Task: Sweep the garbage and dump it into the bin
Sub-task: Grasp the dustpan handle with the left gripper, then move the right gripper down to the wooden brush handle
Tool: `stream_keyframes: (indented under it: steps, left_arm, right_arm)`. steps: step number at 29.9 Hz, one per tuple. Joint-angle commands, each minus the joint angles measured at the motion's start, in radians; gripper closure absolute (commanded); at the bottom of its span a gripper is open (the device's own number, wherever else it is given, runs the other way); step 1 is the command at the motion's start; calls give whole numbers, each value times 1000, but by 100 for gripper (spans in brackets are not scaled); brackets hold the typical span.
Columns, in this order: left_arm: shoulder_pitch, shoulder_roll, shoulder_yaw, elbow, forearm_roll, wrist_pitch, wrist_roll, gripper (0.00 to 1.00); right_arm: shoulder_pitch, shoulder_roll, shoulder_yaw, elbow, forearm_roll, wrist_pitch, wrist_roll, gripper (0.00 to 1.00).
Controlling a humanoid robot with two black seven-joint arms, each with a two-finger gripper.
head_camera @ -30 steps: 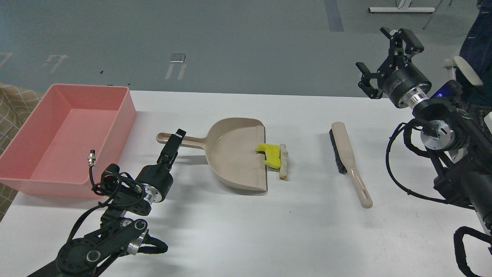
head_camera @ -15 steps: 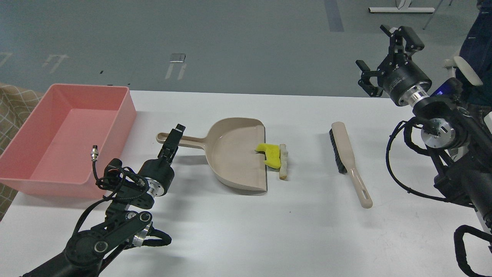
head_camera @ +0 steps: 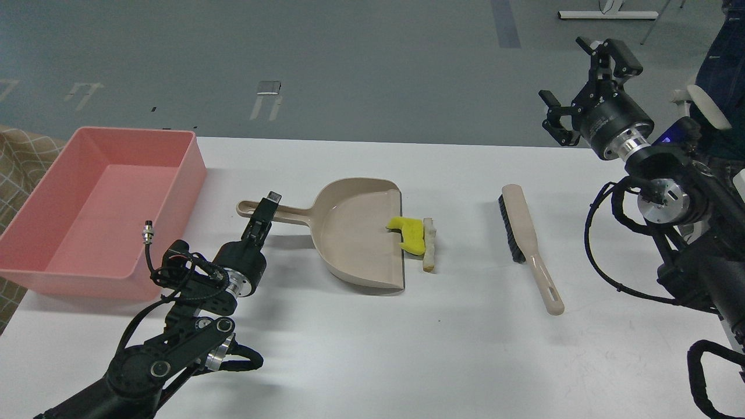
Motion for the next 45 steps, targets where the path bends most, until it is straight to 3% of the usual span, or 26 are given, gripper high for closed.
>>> stream_keyframes:
  steps: [1, 2, 4, 5, 6, 12, 21, 27, 33, 39, 45]
  left_arm:
    - [-3, -2, -3, 1, 0, 5, 1, 49]
    - [-5, -2, -3, 1, 0, 5, 1, 50]
    - [-6, -2, -6, 1, 0, 3, 4, 75]
    - [-11, -2, -2, 1, -5, 1, 5, 95]
    - [-17, -2, 4, 1, -6, -2, 7, 100]
    - [-34, -1, 7, 1, -2, -5, 54, 100]
    - [-40, 2, 6, -5, 1, -3, 51, 100]
    - [-63, 10, 1, -3, -3, -2, 37, 100]
    - [-63, 7, 0, -3, -2, 0, 28, 100]
    - [-63, 5, 0, -5, 0, 1, 27, 100]
    - [-63, 4, 0, -14, 1, 1, 27, 100]
  right_arm:
    - [-1, -2, 1, 2, 0, 0, 0, 0]
    - [-1, -2, 1, 2, 0, 0, 0, 0]
    - [-4, -8, 3, 2, 0, 0, 0, 0]
    - [-4, -8, 1, 2, 0, 0, 0, 0]
    - [-4, -8, 1, 2, 0, -1, 0, 0]
    - [-7, -8, 1, 2, 0, -1, 0, 0]
    - [-2, -58, -28, 27, -29, 3, -11, 0]
    - [2, -326, -323, 218, -54, 5, -21, 0]
    - [27, -585, -557, 433, -161, 8, -87, 0]
    - [24, -759, -641, 664, -415, 12, -139, 0]
    - [13, -822, -706, 789, -569, 58, -207, 0]
